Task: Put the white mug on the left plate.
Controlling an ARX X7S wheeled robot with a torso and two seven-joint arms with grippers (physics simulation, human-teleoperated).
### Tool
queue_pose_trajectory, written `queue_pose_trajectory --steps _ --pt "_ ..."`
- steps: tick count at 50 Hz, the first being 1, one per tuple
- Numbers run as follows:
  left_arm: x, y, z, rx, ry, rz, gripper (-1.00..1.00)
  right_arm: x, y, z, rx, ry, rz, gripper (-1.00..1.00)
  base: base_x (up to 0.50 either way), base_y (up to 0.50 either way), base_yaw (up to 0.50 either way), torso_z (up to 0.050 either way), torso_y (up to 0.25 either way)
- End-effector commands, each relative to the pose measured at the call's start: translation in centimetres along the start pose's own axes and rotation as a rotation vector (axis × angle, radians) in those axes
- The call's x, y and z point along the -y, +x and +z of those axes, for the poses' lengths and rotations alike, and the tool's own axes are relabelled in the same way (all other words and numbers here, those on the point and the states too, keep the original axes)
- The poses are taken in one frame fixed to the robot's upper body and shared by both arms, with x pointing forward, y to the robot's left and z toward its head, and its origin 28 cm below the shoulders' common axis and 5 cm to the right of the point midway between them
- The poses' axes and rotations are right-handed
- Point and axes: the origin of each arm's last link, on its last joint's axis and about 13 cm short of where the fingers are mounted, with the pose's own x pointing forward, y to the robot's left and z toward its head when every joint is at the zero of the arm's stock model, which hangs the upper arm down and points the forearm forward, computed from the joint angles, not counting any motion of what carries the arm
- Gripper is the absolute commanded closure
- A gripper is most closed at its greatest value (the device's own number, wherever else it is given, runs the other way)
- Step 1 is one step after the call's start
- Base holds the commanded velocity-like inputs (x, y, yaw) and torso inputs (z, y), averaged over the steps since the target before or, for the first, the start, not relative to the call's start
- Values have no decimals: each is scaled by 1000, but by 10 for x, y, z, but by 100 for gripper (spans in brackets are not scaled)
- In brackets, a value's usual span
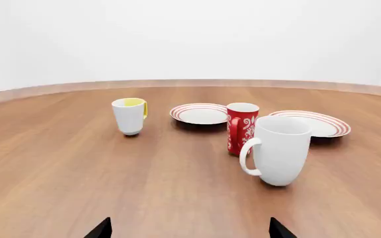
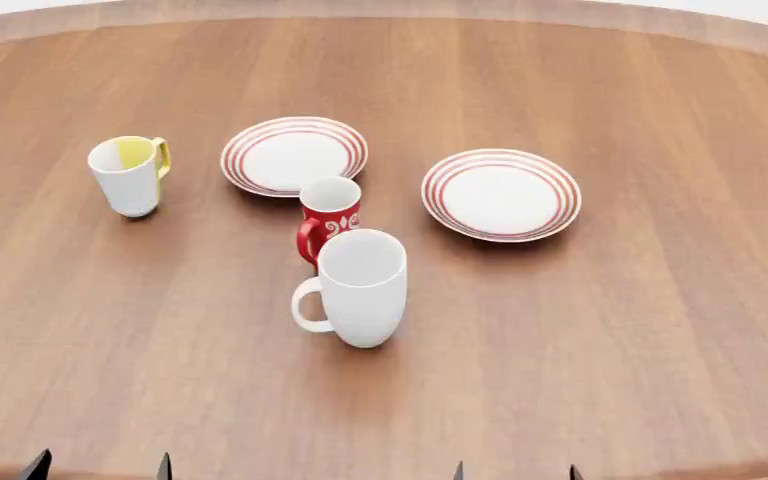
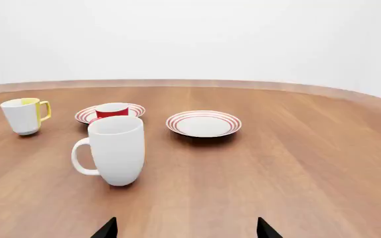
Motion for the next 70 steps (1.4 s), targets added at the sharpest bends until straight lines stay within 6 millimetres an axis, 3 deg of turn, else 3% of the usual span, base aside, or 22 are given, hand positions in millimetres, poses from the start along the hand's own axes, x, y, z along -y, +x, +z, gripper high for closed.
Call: queue_pose_trajectory --steps 1,4,11,16,26,45,70 --pt "0 0 1 0 0 0 -100 0 0 0 0 0 0 -100 0 0 0 0 0" --pt "-5 0 1 -5 34 -22 -100 10 -5 9 36 -113 -29 -100 0 0 0 0 0" --pt "-14 -3 18 32 107 -33 -100 22 -14 39 89 -181 1 -100 0 0 0 0 0" --pt "-22 -4 37 53 149 -31 -100 24 -14 55 107 -218 21 -100 38 0 0 0 0" --pt "-27 -12 56 89 166 -28 -100 26 -16 75 133 -257 14 -100 268 0 0 0 0" --pt "-25 -18 65 109 171 -46 -100 25 -15 83 156 -257 11 -100 273 0 0 0 0" --pt "-24 -16 61 102 156 -50 -100 22 -11 86 165 -245 23 -100 274 0 0 0 0"
